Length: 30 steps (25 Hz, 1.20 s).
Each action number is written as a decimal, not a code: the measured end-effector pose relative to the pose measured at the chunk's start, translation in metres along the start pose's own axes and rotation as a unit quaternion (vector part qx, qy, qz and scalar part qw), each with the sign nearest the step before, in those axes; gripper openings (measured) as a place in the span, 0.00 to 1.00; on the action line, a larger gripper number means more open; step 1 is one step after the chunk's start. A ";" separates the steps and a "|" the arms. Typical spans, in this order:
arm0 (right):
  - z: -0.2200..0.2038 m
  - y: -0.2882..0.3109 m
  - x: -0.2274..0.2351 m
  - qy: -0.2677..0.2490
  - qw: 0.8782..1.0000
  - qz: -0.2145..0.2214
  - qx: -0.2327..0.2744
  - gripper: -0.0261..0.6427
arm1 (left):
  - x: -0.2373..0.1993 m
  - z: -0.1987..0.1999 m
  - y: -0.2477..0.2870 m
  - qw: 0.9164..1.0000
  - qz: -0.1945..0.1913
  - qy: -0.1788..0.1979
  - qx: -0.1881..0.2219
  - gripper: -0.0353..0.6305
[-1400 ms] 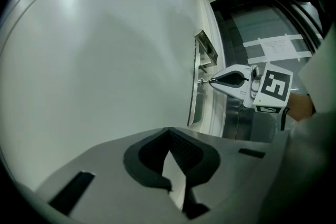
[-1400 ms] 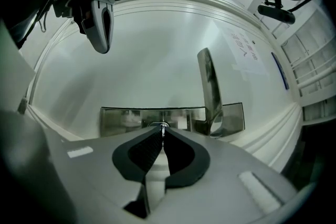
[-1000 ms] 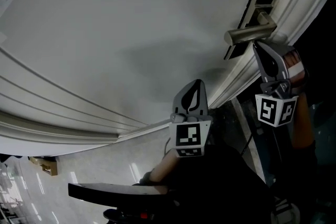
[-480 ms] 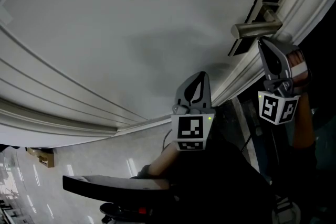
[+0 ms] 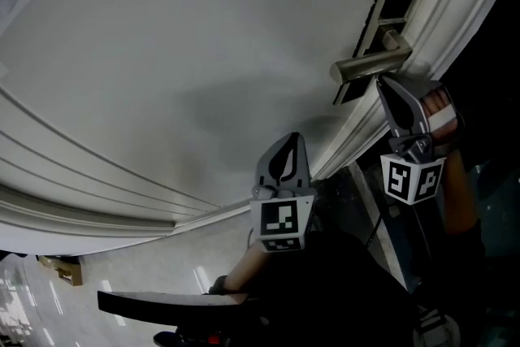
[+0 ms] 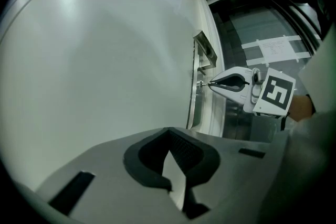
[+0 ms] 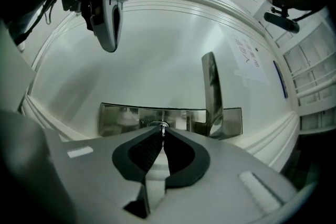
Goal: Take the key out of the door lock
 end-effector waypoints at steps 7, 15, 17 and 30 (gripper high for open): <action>-0.001 0.000 0.002 0.006 1.000 0.006 0.002 0.06 | 0.000 -0.001 0.001 1.000 -0.002 -0.003 -0.001 0.05; -0.002 -0.006 0.003 0.013 1.000 0.008 -0.001 0.06 | 0.000 -0.001 0.005 1.000 -0.010 -0.004 -0.005 0.05; -0.002 -0.007 0.002 0.015 1.000 0.006 -0.002 0.06 | 0.005 0.001 0.005 1.000 -0.018 -0.002 -0.006 0.05; -0.002 -0.008 0.002 0.017 1.000 0.006 -0.006 0.06 | 0.012 -0.004 0.003 1.000 -0.016 -0.010 -0.007 0.05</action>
Point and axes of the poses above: the fingertips, and each gripper's own axes: y forward along the fingers, x to its right, z out of its top, the point moved 8 cm from there along -y, backward along the fingers, and after that the axes turned 11 degrees about -z, right-handed, at the moved point
